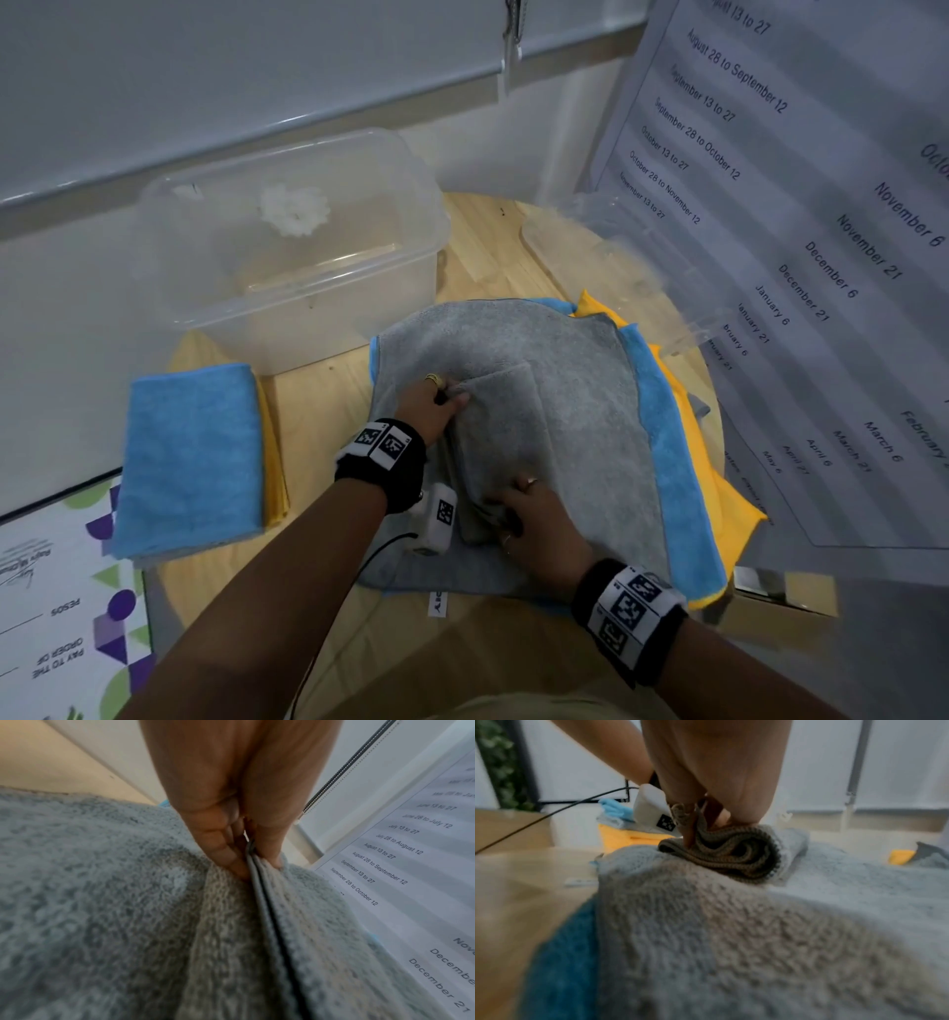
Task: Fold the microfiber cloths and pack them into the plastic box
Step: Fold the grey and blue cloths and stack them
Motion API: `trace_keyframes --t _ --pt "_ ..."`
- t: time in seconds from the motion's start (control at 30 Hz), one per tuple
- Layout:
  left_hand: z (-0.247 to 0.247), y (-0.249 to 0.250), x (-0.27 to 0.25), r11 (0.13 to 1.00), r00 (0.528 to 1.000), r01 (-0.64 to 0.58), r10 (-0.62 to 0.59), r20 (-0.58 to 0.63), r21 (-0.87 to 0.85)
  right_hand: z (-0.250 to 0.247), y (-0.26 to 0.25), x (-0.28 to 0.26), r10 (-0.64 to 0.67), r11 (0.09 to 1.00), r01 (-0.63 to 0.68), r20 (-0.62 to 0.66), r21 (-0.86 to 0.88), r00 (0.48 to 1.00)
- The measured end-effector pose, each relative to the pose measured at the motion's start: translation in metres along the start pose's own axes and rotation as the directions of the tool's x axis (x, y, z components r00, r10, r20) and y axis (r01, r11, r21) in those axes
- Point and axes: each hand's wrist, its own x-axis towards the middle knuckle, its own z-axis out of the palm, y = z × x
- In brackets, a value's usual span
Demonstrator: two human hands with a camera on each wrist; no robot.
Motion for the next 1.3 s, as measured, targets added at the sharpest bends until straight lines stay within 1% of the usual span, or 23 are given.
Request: trace_keyframes --t 0.1,0.17,0.27,0.33,0.4,0.47,0.6,0.67,0.7,0.73,0.77,0.8,0.83,0.87,0.9,0.93,0.97,1.03,1.07,1.13,1.17,1.23,1.3 --pt "-0.001 0.004 -0.001 0.999 0.998 -0.009 0.012 -0.065 0.048 0.005 0.001 -0.005 -0.142 0.988 0.146 0.069 -0.052 0.987" --pt "-0.001 0.006 -0.002 0.995 0.995 -0.041 0.049 -0.086 0.096 0.008 0.004 -0.004 -0.232 0.962 0.24 0.069 -0.134 0.97" --pt "-0.003 0.009 -0.003 0.984 0.991 -0.076 0.093 -0.099 0.16 0.01 0.003 -0.003 -0.308 0.928 0.315 0.065 -0.202 0.949" --pt "-0.003 0.012 -0.003 0.981 0.988 -0.093 0.112 -0.105 0.172 0.011 0.006 -0.001 -0.39 0.894 0.386 0.031 -0.227 0.92" --pt "-0.003 0.014 -0.003 0.976 0.984 -0.107 0.132 -0.119 0.192 0.008 0.003 -0.001 -0.447 0.869 0.439 0.02 -0.227 0.894" --pt "-0.003 0.012 -0.002 0.974 0.981 -0.111 0.139 -0.134 0.196 0.01 0.005 0.001 -0.464 0.862 0.459 0.03 -0.214 0.885" --pt "-0.003 0.002 0.001 0.962 0.97 -0.151 0.189 -0.152 0.229 0.01 0.005 0.004 -0.363 0.895 0.397 0.186 -0.202 0.913" --pt "-0.004 0.001 0.001 0.963 0.977 -0.139 0.171 -0.126 0.23 -0.002 0.001 0.003 -0.286 0.948 0.306 0.196 -0.084 0.938" --pt "-0.005 0.001 0.001 0.963 0.983 -0.13 0.157 -0.096 0.236 -0.008 0.001 0.004 -0.238 0.97 0.242 0.135 -0.015 0.962" --pt "-0.006 0.001 0.003 0.959 0.987 -0.13 0.149 -0.059 0.25 -0.014 0.005 0.007 -0.155 0.988 0.155 0.007 0.013 0.988" --pt "-0.007 0.001 0.004 0.953 0.99 -0.13 0.141 -0.021 0.272 -0.018 0.011 0.011 -0.067 0.998 0.069 -0.189 0.005 0.98" --pt "-0.009 0.003 0.004 0.945 0.991 -0.132 0.134 0.013 0.3 -0.022 0.02 0.015 0.036 0.999 -0.036 -0.341 0.006 0.939" --pt "-0.011 0.004 0.004 0.934 0.992 -0.129 0.121 0.044 0.334 -0.028 0.026 0.018 0.16 0.987 -0.154 -0.392 0.048 0.906" --pt "-0.013 0.005 0.005 0.92 0.991 -0.134 0.117 0.068 0.368 -0.034 0.029 0.021 0.283 0.959 -0.258 -0.309 0.121 0.908" --pt "-0.016 0.005 0.004 0.909 0.991 -0.133 0.11 0.08 0.396 -0.037 0.031 0.023 0.357 0.929 -0.333 -0.154 0.162 0.921" --pt "-0.019 0.004 0.003 0.901 0.992 -0.121 0.101 0.07 0.417 -0.039 0.032 0.024 0.364 0.919 -0.358 -0.009 0.164 0.931" --pt "-0.024 0.002 -0.001 0.898 0.994 -0.104 0.1 0.033 0.428 -0.04 0.031 0.024 0.339 0.927 -0.343 0.054 0.15 0.939" --pt "-0.034 -0.004 -0.016 0.914 0.99 -0.085 0.123 -0.072 0.398 -0.041 0.024 0.021 0.243 0.955 -0.244 0.03 0.169 0.97" --pt "-0.039 -0.009 -0.027 0.937 0.984 -0.078 0.127 -0.125 0.34 -0.04 0.018 0.019 0.204 0.96 -0.203 0.015 0.195 0.979" --pt "-0.049 -0.016 -0.058 0.981 0.971 -0.053 0.095 -0.22 0.188 -0.038 -0.004 0.016 0.137 0.939 -0.161 0.098 0.305 0.986" --pt "-0.053 -0.022 -0.074 0.993 0.961 -0.042 0.07 -0.267 0.108 -0.035 -0.014 0.015 0.114 0.918 -0.168 0.166 0.36 0.98" --pt "-0.061 -0.039 -0.108 0.997 0.934 -0.054 0.03 -0.355 -0.057 -0.022 -0.032 0.01 0.062 0.851 -0.219 0.323 0.478 0.944" --pt "-0.068 -0.064 -0.141 0.989 0.903 -0.057 -0.006 -0.43 -0.133 -0.002 -0.045 0.002 -0.001 0.751 -0.287 0.436 0.595 0.9"
